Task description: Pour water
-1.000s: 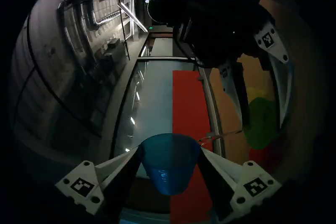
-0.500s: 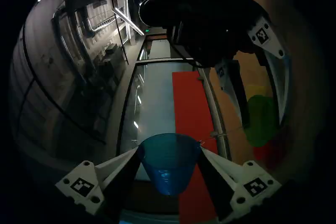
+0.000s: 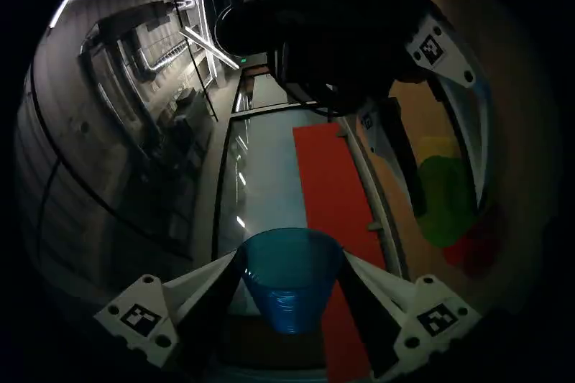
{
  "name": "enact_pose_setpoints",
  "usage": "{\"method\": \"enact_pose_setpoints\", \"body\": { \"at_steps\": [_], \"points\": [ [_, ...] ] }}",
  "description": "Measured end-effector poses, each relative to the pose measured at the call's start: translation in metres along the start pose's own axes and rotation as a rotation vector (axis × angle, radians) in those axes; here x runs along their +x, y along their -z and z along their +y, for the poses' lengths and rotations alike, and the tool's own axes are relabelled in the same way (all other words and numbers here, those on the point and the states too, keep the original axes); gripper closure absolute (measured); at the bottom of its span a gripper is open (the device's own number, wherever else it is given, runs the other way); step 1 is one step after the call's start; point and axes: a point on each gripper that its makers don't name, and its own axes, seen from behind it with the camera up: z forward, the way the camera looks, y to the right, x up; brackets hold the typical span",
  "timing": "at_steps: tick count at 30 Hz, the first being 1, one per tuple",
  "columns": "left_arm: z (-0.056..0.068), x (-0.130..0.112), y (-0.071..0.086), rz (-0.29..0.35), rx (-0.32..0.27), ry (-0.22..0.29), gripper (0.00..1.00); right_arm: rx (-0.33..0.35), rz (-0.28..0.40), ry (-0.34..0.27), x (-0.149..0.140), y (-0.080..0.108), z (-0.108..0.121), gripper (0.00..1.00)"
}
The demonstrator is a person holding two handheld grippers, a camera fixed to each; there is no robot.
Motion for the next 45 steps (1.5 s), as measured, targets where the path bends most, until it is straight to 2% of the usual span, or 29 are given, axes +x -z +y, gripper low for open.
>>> {"method": "enact_pose_setpoints", "body": {
  "at_steps": [3,9,12,15,27,39,45],
  "points": [
    [0.001,0.001,0.0,0.001,0.001,-0.008,0.12,-0.001,0.0,0.002,0.001,0.001,0.0,0.08],
    [-0.001,0.003,-0.001,0.009,0.003,0.009,0.12,-0.001,0.0,0.003,0.0,0.001,0.0,0.08],
    [-0.003,0.002,-0.002,0.013,0.004,0.024,0.12,-0.002,0.0,0.003,0.0,0.001,0.001,0.08],
    [-0.004,0.0,-0.004,0.014,0.006,0.062,0.12,-0.002,0.002,0.002,0.0,0.0,0.001,0.08],
    [-0.005,-0.01,-0.007,0.02,-0.003,0.337,0.12,-0.01,0.019,0.0,0.004,0.001,0.003,0.08],
    [-0.003,-0.02,-0.006,0.049,-0.009,0.685,0.12,-0.017,0.027,0.002,0.007,0.001,0.003,0.08],
    [-0.007,-0.025,-0.003,0.056,-0.012,0.862,0.12,-0.017,0.028,0.002,0.008,0.0,0.002,0.08]
  ]
}}
